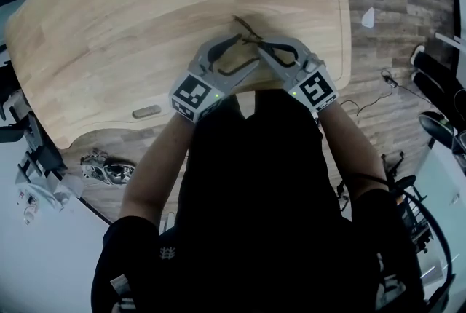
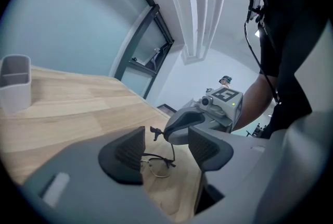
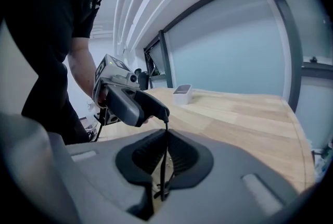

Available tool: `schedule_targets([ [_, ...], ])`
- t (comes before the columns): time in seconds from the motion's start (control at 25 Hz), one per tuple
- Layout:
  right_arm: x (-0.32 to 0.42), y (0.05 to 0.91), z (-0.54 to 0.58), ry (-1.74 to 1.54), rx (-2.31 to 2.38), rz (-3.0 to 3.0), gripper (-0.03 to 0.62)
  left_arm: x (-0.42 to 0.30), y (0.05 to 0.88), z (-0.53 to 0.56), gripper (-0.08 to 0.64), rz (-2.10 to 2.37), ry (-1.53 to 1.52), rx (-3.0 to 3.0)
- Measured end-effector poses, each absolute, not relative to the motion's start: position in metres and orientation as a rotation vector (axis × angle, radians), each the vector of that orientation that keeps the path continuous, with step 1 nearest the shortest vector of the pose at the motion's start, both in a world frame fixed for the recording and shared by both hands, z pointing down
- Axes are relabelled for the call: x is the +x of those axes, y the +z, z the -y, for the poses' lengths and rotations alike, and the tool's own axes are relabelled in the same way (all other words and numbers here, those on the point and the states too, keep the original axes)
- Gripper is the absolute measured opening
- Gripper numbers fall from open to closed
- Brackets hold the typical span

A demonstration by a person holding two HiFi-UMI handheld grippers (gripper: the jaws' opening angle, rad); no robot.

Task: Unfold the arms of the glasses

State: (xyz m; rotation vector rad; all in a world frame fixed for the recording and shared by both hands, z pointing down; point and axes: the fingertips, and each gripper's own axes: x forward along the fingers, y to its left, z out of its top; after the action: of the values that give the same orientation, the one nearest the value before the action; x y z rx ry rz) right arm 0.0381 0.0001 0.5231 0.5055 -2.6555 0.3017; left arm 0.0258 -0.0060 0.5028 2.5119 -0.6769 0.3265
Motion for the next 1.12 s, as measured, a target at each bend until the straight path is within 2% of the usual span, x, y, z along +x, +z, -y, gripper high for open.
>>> schedule_targets([
  [0.24,0.044,0.521,-0.004,0.283,0.509,2.669,0.017,0.042,0.499,-0.004,0.261,0.549,0.307,2.519],
  [0.56,0.071,0.526,-0.030,0.259,0.544,2.584,0.121,0.065,0.470,-0.030,0.242,0.416,0.323,2.594],
  [0.8,0.095,0.564,-0.052,0.454,0.625,2.486,0.171,0.089,0.459,-0.061,0.241,0.281,0.349,2.621],
  [1.12,0.103,0.584,-0.048,0.452,0.715,2.419,0.173,0.118,0.453,-0.087,0.235,0.154,0.368,2.630],
])
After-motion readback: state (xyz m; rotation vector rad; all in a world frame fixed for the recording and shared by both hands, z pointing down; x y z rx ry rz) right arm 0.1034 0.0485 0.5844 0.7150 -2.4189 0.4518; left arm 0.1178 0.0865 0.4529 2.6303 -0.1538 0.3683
